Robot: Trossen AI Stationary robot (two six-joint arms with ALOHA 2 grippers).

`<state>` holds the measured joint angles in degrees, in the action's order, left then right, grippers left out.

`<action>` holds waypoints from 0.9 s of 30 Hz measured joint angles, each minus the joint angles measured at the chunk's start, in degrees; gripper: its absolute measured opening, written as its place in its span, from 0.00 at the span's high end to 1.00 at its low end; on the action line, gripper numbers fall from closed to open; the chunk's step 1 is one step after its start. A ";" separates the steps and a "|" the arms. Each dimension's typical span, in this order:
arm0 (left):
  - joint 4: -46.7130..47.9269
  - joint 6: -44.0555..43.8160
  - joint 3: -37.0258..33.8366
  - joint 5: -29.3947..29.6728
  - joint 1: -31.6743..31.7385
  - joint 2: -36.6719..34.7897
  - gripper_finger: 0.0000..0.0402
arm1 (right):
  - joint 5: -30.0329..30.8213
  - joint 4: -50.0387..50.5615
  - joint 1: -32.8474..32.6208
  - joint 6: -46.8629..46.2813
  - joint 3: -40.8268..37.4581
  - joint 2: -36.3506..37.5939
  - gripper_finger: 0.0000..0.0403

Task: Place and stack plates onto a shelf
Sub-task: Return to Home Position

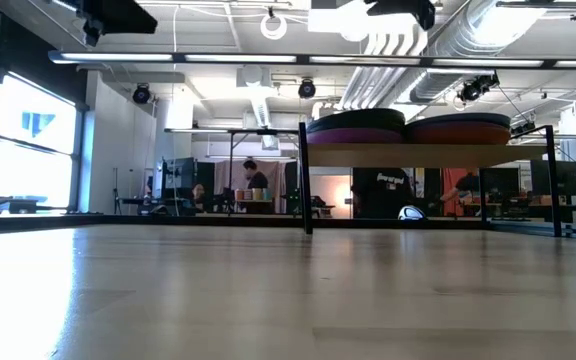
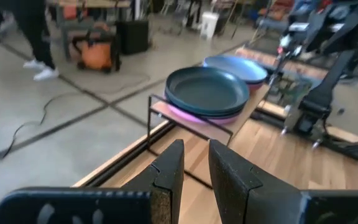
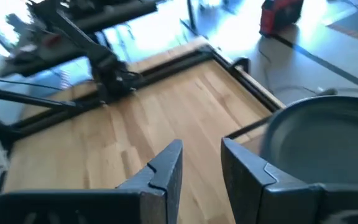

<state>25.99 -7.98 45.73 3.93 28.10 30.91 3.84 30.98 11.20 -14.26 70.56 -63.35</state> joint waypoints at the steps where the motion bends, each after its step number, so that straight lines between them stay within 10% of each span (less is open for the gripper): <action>1: -1.53 0.35 -2.06 -0.57 0.00 -1.64 0.84 | -0.95 -2.76 0.00 0.26 -2.75 1.64 0.77; 27: -27.81 0.71 -39.02 -8.31 -0.03 -9.96 0.84 | -7.78 -46.87 0.00 -17.61 -51.37 25.60 0.77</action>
<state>-1.82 -7.27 6.71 -4.38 28.08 20.95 -3.94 -15.89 11.20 -31.87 19.19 -37.75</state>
